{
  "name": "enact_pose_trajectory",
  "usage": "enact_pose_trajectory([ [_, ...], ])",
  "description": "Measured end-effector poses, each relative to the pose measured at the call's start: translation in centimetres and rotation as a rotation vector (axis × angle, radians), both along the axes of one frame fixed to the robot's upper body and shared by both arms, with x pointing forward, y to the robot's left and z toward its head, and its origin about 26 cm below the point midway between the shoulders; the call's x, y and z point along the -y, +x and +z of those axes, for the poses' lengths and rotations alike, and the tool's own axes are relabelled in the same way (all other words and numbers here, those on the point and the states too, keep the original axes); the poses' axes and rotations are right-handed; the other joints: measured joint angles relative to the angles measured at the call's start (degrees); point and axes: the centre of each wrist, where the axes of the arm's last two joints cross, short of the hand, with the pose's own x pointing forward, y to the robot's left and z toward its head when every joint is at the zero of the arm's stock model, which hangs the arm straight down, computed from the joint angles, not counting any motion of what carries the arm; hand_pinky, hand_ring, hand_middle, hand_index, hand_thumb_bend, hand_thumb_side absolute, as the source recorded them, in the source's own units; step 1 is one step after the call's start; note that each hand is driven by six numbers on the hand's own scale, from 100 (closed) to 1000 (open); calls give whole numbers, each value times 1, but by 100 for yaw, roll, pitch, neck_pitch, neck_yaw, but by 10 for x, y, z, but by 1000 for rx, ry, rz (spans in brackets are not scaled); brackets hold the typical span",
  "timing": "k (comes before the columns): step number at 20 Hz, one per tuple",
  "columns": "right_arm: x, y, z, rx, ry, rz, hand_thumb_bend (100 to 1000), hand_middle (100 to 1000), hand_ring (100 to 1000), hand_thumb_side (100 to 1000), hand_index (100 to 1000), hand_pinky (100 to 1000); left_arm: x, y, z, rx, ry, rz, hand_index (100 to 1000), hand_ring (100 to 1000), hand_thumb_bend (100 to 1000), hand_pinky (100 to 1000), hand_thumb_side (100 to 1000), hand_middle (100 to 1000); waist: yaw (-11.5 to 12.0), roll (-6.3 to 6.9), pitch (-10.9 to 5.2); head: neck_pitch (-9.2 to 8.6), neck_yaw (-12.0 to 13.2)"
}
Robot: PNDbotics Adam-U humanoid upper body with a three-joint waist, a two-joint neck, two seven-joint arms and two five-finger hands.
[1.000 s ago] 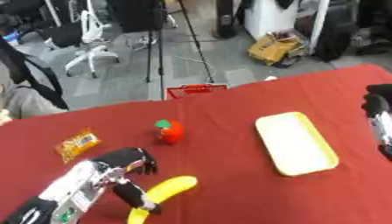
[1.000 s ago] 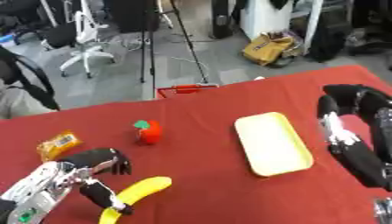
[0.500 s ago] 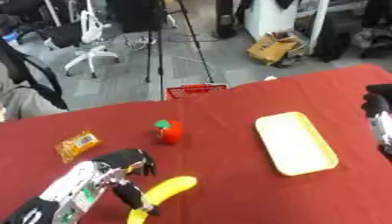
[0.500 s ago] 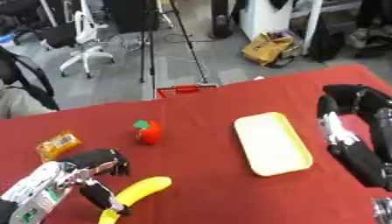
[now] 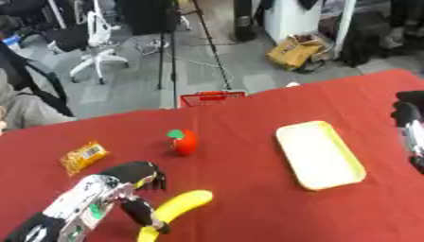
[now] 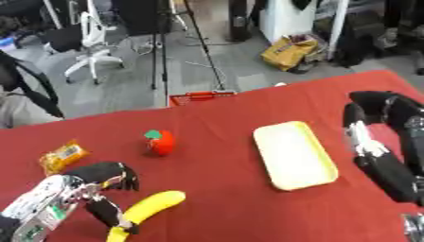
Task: Pick up objects on the table and place them in the box.
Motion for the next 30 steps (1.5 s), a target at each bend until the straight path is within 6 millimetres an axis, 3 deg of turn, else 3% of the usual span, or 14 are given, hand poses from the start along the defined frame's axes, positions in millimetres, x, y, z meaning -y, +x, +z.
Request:
enact_pose_trajectory([
  [24, 0, 0, 0, 1, 0, 0, 259, 606, 611, 665, 746, 597, 3, 6, -12, -4, 13, 11, 730, 637, 873, 717, 405, 582, -2, -3, 0, 0, 0],
  [28, 0, 0, 0, 1, 0, 0, 259, 606, 611, 665, 746, 597, 3, 6, -12, 6, 8, 14, 707, 612, 825, 698, 395, 556, -2, -3, 0, 0, 0],
  [29, 0, 0, 0, 1, 0, 0, 258, 605, 611, 665, 746, 597, 4, 6, -13, 9, 5, 16, 697, 602, 754, 689, 374, 547, -3, -3, 0, 0, 0],
  [30, 0, 0, 0, 1, 0, 0, 258, 605, 611, 665, 746, 597, 4, 6, -14, 12, 0, 18, 697, 602, 754, 689, 374, 547, -3, -3, 0, -1, 1],
])
